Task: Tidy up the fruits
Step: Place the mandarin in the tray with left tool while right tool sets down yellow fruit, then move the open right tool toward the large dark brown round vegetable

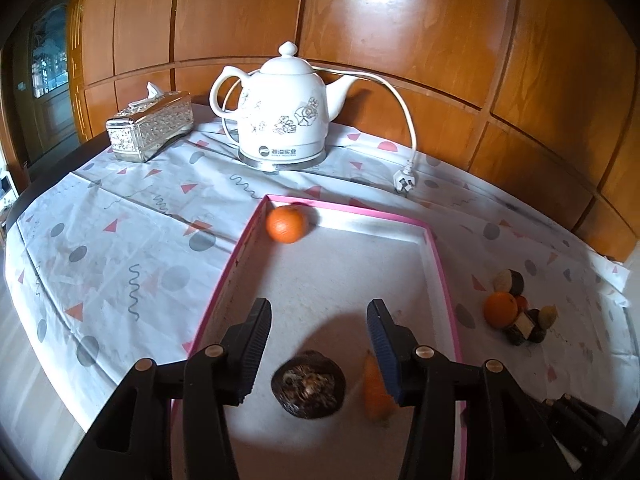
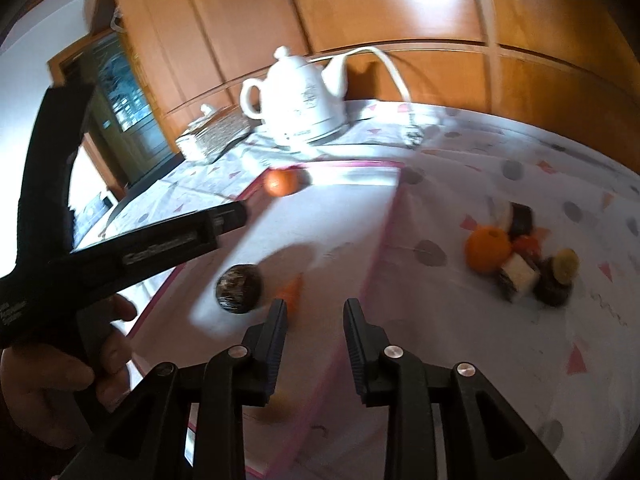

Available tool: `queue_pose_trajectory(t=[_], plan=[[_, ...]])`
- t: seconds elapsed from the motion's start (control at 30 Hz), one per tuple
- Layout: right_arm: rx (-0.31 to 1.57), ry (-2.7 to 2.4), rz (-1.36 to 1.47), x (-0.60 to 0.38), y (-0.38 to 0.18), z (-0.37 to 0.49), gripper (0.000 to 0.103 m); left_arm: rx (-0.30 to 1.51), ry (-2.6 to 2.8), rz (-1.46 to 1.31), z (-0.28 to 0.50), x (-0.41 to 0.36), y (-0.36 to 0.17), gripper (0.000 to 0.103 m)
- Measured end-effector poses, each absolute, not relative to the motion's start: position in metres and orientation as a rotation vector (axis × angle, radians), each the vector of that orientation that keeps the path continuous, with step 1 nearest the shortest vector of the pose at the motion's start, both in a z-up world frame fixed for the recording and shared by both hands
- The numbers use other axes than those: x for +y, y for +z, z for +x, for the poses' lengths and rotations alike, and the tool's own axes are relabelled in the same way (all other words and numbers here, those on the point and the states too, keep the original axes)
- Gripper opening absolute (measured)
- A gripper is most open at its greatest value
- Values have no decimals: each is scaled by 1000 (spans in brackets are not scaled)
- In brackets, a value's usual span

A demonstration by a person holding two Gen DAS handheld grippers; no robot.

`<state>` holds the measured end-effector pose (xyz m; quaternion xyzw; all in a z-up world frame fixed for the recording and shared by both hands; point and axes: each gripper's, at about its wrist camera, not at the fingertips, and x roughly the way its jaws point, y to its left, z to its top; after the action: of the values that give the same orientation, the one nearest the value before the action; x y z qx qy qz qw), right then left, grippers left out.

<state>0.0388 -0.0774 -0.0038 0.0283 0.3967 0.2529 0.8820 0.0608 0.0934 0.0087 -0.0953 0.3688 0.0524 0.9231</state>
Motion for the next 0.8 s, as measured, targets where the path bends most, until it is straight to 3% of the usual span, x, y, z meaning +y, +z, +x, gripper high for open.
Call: queue_pose_trajectory(t=[0.27,0.8], plan=[[839,354,164,-141,-13,40,29,770,12,-183,52,64,8,56],[820,134,213,-213,-20,66,29,808,-158,-90,42,-2,0,56]])
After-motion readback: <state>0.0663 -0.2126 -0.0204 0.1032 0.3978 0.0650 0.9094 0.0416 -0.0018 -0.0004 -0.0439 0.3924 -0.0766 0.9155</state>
